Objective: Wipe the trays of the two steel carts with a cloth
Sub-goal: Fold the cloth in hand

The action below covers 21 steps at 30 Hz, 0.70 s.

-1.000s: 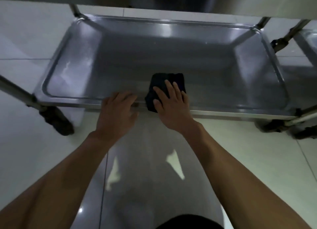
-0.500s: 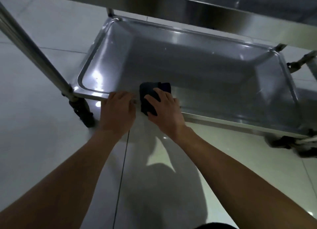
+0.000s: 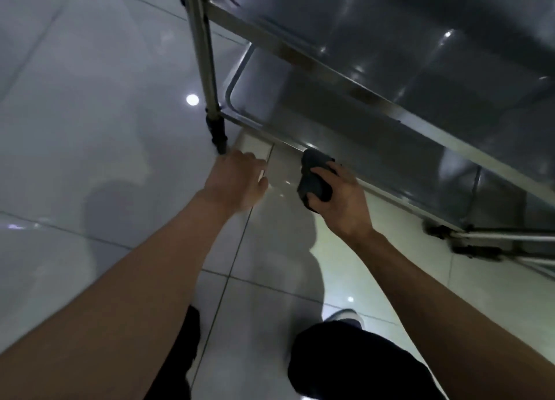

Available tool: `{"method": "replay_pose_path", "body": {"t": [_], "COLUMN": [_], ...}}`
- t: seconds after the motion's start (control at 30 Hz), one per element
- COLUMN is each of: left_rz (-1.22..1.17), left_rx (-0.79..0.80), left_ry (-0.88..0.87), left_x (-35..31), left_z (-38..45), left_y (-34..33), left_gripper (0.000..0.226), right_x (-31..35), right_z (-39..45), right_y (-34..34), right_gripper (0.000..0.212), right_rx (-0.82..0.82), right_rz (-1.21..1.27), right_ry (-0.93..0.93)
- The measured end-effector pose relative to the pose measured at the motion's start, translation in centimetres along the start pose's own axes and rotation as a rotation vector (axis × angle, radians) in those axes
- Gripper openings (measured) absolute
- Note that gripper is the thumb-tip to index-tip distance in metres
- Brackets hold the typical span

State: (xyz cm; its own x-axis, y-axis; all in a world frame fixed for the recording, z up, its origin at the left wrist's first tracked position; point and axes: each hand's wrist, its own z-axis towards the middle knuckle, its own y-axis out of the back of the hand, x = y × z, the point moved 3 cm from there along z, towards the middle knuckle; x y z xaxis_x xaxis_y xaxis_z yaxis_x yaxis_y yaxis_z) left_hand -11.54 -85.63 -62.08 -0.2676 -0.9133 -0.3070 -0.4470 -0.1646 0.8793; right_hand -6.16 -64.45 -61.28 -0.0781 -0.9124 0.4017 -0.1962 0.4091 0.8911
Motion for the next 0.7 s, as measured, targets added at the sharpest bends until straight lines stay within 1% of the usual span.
{"method": "replay_pose_path", "body": {"t": [0.13,0.2,0.27,0.4,0.47,0.57,0.7], "left_rz": [-0.018,-0.046,-0.128,-0.216,-0.283,-0.316,-0.312], "left_rx": [0.08,0.085,0.108,0.158,0.137,0.094,0.034], "left_ry": [0.005,-0.024,-0.047,-0.096,-0.13,-0.206,-0.408], "left_x": [-1.8,-3.3,-5.6,-10.8,-13.4,-17.8,-26.2], "left_z": [-7.1,-10.4,-13.4,-18.1,-19.4,-20.2,-20.0], "left_y": [6.6,10.3,14.5,22.5,26.1,31.0,35.9], "left_gripper": [0.036,0.033,0.033,0.041,0.039,0.036,0.029], "right_x": [5.4,8.1,10.3,13.8,14.9,15.3,13.3], "right_z": [-6.2,-9.1,-12.1,-17.4,-19.8,-23.1,-27.2], "right_y": [8.1,12.8,17.5,27.3,32.2,38.8,45.4], "right_gripper": [0.054,0.052,0.052,0.054,0.054,0.055,0.057], "right_rx": [0.006,-0.018,-0.035,-0.08,-0.121,-0.195,-0.285], "right_rz": [0.039,0.065,0.075,0.131,0.14,0.149,0.15], "right_ry": [-0.063,-0.067,-0.084,-0.174,-0.195,-0.224,-0.269]}}
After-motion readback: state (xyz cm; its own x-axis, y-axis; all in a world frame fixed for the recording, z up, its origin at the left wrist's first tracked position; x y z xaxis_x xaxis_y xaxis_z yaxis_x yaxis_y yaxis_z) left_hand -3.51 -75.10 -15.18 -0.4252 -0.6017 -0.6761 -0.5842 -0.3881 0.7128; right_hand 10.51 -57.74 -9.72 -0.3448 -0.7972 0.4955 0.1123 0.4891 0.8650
